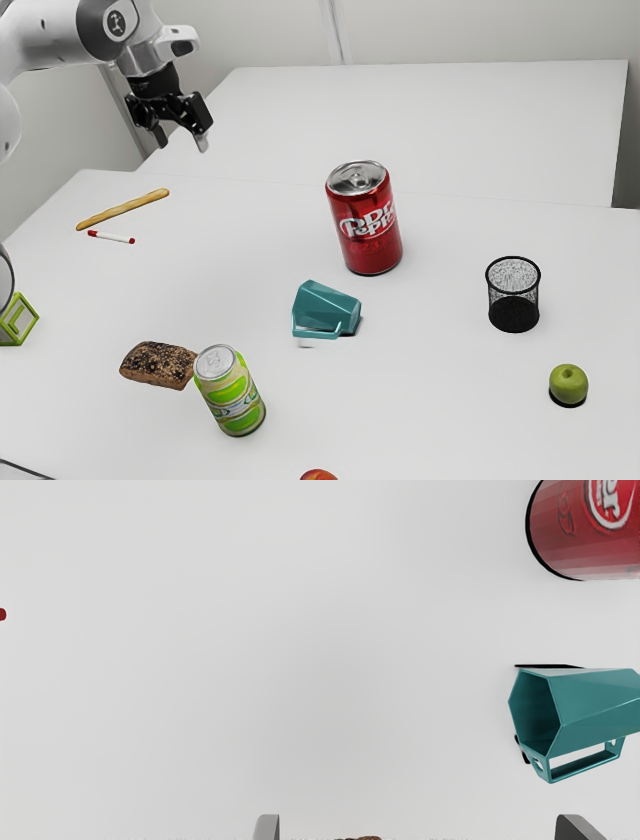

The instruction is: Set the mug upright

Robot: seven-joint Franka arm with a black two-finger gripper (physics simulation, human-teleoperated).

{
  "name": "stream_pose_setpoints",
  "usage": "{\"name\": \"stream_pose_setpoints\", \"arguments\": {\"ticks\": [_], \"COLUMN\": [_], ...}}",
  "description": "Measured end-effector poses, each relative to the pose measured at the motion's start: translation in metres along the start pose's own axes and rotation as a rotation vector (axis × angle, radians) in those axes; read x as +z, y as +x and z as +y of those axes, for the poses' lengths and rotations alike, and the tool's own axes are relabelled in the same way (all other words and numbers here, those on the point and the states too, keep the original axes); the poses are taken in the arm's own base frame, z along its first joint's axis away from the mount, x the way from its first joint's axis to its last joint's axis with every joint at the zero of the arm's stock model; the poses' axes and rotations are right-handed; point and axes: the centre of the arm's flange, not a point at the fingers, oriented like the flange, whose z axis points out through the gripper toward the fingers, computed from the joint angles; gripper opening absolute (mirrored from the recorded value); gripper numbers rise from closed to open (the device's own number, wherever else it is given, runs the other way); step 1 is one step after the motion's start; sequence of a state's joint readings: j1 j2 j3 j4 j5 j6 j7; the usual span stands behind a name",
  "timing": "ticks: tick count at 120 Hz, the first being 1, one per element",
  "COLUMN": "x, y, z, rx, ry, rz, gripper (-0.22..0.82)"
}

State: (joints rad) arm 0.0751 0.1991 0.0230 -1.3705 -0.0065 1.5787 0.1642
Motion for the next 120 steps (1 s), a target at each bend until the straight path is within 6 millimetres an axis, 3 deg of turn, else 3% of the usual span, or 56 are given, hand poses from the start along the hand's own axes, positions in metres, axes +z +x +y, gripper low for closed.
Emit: {"name": "stream_pose_setpoints", "arguments": {"ticks": [21, 37, 52, 68, 88, 120], "x": [0.003, 0.022, 0.044, 0.083, 0.151, 0.216], "y": [-0.001, -0.004, -0.010, -0.021, -0.033, -0.035], "z": [0.000, 0.000, 0.010, 0.024, 0.042, 0.062], "rx": [0.010, 0.011, 0.006, -0.017, -0.049, -0.076], "ry": [-0.003, -0.023, -0.144, -0.319, -0.504, -0.658], "rz": [-0.011, -0.052, -0.084, -0.130, -0.135, -0.073], "gripper": [0.60, 0.60, 0.60, 0.60, 0.60, 0.60]}}
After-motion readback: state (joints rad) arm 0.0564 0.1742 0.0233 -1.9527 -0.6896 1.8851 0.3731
